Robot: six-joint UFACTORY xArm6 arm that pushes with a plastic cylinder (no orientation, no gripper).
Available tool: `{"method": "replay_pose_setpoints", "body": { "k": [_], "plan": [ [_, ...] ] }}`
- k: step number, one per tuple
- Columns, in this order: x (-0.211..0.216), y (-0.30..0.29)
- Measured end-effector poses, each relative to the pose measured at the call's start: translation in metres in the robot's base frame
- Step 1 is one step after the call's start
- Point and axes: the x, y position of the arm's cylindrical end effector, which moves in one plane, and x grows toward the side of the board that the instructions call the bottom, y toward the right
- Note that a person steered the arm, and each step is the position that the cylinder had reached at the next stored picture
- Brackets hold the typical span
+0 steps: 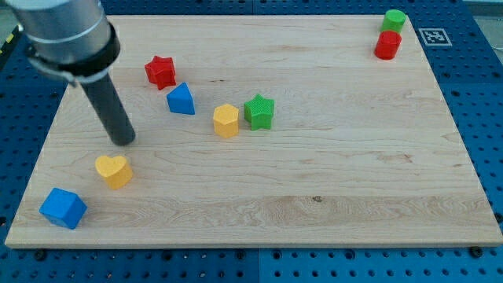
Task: Move the blue triangle between the red star and yellow hexagon
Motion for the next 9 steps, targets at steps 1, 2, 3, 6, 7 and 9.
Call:
{"method": "replay_pose_setpoints", "body": {
  "k": [1,2,3,6,7,9],
  "plan": [
    [-0.036,0.002],
    [-0.065,0.032],
    [-0.078,0.077],
    [-0.080,0.121],
    [-0.080,0.095],
    [-0.078,0.104]
  ]
}}
